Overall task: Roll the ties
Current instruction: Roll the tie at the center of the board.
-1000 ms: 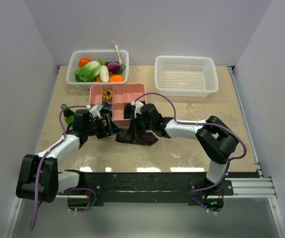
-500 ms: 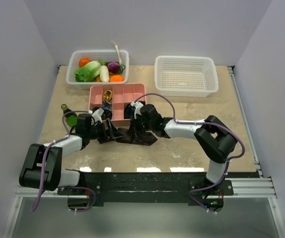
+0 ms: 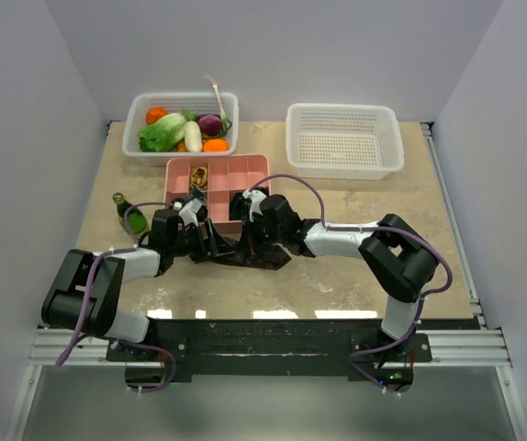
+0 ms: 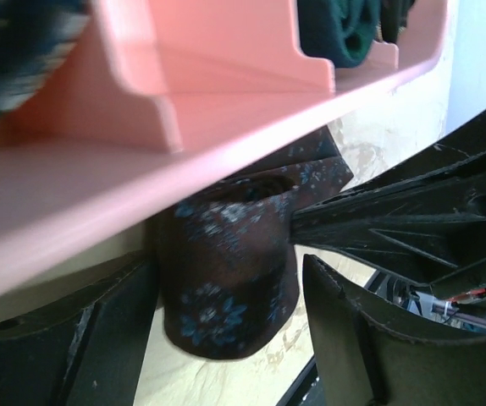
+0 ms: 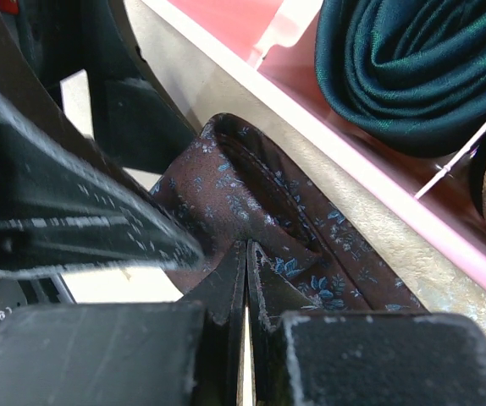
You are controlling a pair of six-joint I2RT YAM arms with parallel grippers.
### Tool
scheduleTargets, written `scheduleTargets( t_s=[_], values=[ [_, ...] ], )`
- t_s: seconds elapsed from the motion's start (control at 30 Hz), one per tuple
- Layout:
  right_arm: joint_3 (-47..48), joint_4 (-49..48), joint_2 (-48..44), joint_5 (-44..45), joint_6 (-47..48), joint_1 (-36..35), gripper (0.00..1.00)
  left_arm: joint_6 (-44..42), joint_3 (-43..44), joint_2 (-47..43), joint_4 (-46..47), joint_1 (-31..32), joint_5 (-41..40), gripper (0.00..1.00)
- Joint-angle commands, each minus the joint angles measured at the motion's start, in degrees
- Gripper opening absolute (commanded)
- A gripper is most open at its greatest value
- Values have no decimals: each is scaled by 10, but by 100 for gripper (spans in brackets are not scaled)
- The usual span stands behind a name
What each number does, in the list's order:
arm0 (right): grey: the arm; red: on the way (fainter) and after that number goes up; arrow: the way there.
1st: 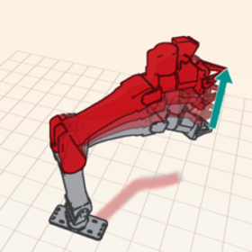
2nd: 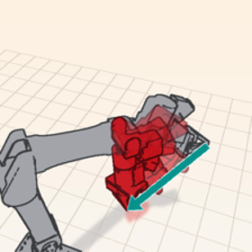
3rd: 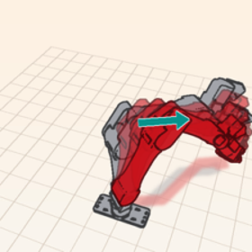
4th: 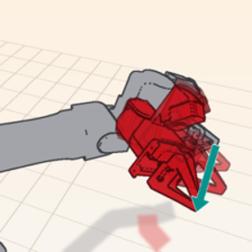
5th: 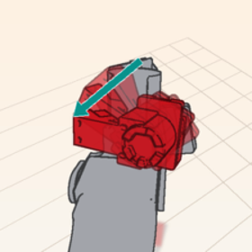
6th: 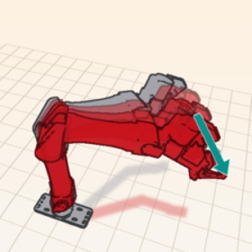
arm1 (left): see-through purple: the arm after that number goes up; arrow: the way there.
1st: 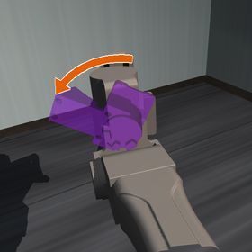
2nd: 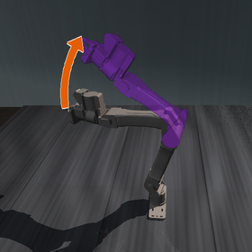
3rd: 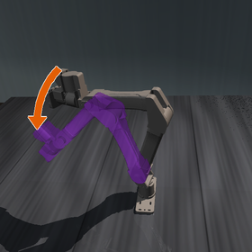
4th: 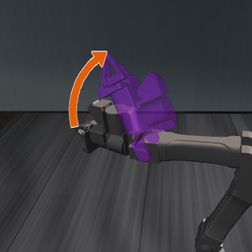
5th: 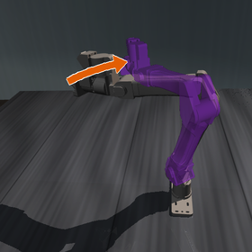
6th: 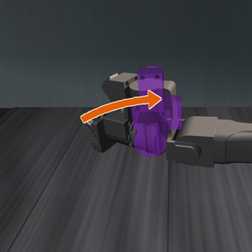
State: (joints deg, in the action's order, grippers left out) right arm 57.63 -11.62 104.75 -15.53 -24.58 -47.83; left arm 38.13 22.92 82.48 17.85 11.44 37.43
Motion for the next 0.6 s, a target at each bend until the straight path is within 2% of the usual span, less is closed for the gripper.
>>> scheduleTargets(
  t_s=[0.0,0.17,0.4,0.57],
  values=[
    [-8,-1,0,9,1,-2,1,0,6,22,32,25,-19,71],
    [-7,0,-3,9,2,-1,1,6,6,20,52,27,-12,58],
    [-1,4,-9,7,3,-1,1,-9,20,4,24,31,-24,52],
    [-2,9,-27,12,4,-1,1,-32,48,6,-36,43,-45,52]
  ],
)
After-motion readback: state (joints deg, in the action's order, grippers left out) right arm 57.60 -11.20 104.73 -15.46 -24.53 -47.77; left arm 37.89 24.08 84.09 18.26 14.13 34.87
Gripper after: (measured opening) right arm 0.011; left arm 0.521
